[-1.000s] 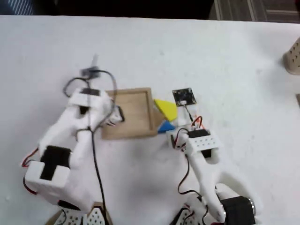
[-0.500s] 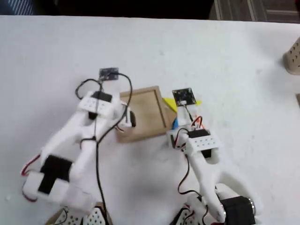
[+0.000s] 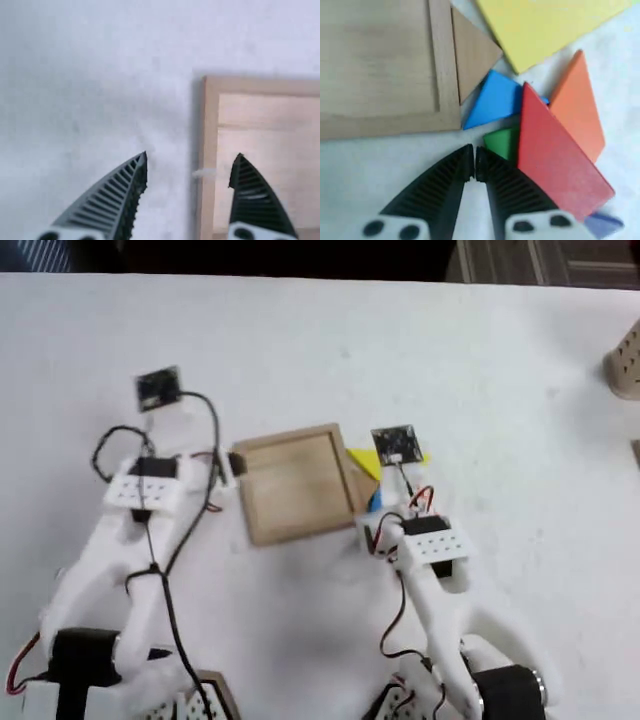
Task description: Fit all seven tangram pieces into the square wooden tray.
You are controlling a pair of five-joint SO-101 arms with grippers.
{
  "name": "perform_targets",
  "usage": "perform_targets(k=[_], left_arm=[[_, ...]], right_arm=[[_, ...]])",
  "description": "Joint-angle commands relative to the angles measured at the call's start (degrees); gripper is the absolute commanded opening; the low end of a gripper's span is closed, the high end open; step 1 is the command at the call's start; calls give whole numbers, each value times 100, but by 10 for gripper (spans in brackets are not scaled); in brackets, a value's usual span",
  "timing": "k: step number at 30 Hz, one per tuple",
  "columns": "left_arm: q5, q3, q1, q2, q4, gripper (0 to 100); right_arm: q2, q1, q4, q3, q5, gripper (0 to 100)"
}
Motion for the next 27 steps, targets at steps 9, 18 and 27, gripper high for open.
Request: perform_targets(k=[9,18,27], left_arm=[[-70,-220,-523,382,-738,94],[-1407,-9,-242,382,-1705,22],[-1257,44,-40,400,-1846,23]], right_arm=[[1068,-242,-4,-2066,-70,20],[3688,-400,-593,-4659,-18,21],[5297,-374,119,-6690,686,67]])
